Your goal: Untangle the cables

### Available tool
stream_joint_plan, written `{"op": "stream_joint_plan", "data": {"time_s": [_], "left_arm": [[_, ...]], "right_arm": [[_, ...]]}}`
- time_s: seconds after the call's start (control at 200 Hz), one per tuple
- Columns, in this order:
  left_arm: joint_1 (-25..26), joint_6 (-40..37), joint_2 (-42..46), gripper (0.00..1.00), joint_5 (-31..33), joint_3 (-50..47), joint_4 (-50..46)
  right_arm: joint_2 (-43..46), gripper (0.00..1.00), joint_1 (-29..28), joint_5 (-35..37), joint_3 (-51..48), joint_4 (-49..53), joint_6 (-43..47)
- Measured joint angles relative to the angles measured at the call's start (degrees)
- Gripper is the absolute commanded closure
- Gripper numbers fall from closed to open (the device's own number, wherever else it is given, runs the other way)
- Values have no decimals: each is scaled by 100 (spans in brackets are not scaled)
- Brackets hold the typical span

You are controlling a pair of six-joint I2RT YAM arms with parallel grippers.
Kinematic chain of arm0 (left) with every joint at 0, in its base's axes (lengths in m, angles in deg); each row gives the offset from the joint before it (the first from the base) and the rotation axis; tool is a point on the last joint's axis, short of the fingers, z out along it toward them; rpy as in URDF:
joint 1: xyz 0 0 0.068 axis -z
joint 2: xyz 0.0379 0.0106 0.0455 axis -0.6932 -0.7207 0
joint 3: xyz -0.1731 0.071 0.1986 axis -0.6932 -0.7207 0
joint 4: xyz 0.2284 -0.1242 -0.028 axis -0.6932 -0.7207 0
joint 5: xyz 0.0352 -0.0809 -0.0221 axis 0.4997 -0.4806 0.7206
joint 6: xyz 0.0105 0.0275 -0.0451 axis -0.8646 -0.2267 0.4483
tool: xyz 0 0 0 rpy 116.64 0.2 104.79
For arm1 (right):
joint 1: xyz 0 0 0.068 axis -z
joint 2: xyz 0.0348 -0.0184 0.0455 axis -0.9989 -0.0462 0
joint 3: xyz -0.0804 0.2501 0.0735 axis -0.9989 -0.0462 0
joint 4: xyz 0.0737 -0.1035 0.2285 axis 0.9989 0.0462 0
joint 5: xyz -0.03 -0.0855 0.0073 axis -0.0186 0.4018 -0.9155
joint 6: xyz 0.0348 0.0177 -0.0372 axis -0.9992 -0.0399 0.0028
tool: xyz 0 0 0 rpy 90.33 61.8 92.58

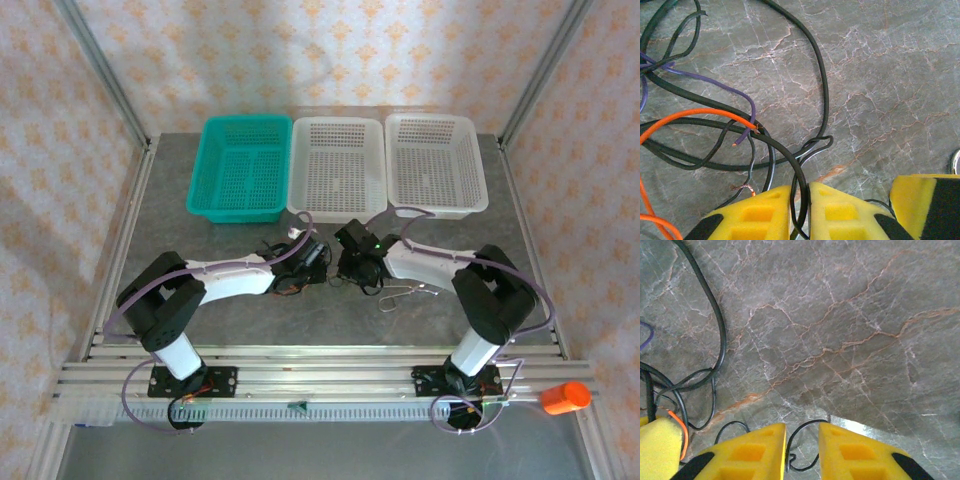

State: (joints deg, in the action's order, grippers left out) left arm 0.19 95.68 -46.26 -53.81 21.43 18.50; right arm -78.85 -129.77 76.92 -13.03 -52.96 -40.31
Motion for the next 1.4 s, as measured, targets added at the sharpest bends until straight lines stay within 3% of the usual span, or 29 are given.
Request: {"op": "stream_joint_plan", "data": {"time_s": [0.631, 0.986, 1.161, 1.402], "left_arm": [[0, 0, 2, 83, 2, -2, -2], [0, 0, 9, 82, 2, -2, -4], [0, 0, 9, 77, 2, -2, -4], [0, 4, 9, 71, 4, 0, -20]], "right_arm": [[-149, 76, -31, -199, 50, -33, 94], [-168, 87, -31, -177, 92, -31, 151], [-142, 94, -31, -35, 96, -20, 146], [671, 100, -31, 387, 96, -7, 107]]}}
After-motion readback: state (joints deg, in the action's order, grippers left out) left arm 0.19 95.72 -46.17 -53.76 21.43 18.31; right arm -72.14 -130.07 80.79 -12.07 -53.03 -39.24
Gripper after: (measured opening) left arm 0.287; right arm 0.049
